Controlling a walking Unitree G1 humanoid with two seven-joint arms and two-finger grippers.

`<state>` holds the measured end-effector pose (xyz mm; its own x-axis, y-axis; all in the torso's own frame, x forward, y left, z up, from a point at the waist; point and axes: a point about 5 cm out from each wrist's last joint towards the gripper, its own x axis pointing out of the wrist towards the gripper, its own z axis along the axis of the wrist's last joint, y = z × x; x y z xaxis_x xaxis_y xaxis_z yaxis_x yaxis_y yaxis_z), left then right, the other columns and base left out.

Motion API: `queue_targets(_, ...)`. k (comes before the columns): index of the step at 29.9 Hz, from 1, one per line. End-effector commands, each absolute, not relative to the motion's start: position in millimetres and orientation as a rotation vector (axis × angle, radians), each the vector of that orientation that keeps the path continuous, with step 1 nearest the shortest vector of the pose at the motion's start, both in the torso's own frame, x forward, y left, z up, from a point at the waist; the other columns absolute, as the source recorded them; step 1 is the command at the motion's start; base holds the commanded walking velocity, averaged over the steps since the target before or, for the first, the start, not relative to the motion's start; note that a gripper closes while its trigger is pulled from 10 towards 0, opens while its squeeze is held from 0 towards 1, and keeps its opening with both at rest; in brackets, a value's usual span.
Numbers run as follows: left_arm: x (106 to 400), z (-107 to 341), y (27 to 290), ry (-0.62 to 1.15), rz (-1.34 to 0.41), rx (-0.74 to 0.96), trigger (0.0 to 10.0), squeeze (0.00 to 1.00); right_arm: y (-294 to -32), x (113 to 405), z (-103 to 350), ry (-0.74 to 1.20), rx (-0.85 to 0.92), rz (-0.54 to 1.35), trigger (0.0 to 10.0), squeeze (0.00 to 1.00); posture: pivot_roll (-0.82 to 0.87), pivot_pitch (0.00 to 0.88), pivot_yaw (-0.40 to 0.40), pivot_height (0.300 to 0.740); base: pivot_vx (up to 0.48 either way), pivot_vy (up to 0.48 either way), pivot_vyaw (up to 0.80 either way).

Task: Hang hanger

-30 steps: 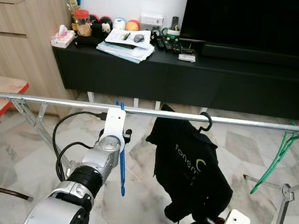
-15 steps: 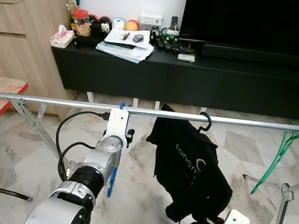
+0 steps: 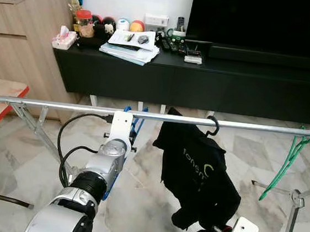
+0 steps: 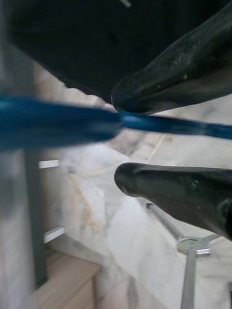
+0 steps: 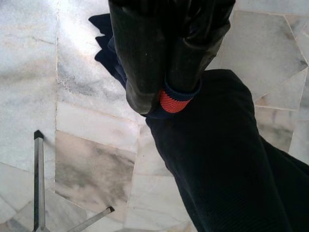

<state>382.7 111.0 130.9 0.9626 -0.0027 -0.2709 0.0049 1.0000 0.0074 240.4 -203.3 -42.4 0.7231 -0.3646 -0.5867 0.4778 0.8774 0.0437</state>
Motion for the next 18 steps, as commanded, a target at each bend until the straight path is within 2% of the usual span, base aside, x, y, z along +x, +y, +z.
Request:
queue_targets(1, 380, 129, 115, 0.265, -0.01, 0.035, 0.0, 0.0, -202, 238, -45, 0.62, 0.196, -0.464, 10.0, 0.0, -0.05, 0.067, 0.041, 0.74, 0.0, 0.0, 0.0)
queue_targets(18, 367, 116, 122, 0.306, -0.077, 0.082, 0.0, 0.0, -200, 237, -46, 0.628, 0.199, -0.454, 10.0, 0.0, -0.05, 0.072, 0.039, 0.74, 0.0, 0.0, 0.0)
